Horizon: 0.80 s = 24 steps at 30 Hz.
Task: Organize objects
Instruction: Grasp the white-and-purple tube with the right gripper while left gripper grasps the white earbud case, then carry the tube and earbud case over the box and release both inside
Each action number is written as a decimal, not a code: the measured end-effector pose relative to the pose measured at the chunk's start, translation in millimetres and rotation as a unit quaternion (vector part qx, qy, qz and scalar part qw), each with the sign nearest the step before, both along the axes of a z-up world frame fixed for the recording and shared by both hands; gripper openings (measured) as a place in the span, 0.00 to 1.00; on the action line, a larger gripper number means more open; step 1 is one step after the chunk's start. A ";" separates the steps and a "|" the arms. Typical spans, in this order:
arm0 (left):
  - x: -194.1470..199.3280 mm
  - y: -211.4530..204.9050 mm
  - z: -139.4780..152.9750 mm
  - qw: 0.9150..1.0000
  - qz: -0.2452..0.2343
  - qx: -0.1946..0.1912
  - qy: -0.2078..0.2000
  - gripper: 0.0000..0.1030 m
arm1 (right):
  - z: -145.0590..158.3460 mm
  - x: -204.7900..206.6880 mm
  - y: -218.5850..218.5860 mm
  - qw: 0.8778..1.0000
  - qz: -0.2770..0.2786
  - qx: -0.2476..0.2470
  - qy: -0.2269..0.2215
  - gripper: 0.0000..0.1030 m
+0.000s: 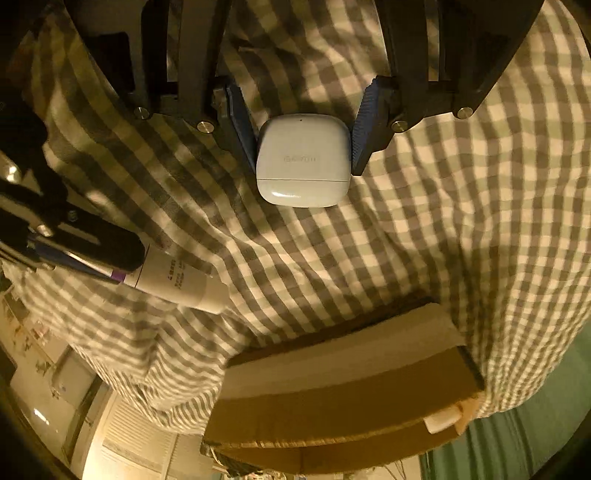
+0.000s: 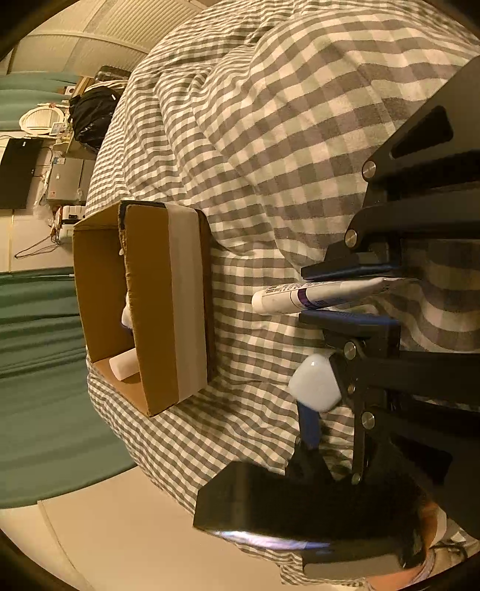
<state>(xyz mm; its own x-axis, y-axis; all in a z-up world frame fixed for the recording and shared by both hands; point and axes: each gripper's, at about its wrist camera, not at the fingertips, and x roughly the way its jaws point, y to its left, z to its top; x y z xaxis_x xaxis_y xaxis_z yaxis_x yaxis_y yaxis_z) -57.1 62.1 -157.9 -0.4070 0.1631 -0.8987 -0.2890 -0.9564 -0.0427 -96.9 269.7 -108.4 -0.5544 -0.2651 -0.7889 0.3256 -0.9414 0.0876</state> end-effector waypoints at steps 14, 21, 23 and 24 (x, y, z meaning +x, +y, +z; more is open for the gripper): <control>35.6 -25.9 63.7 0.997 0.029 0.032 0.068 0.49 | 39.0 34.3 -22.7 0.998 0.018 0.029 0.048 0.15; 57.7 -45.5 90.8 0.994 0.038 0.045 0.092 0.49 | 58.5 53.3 -34.6 0.997 0.028 0.029 0.068 0.15; 59.4 -48.5 97.9 0.993 0.040 0.051 0.097 0.49 | 66.4 60.1 -37.2 0.996 0.031 0.030 0.079 0.15; 61.0 -51.4 103.8 0.992 0.042 0.054 0.103 0.49 | 70.7 62.5 -38.1 0.996 0.033 0.029 0.084 0.15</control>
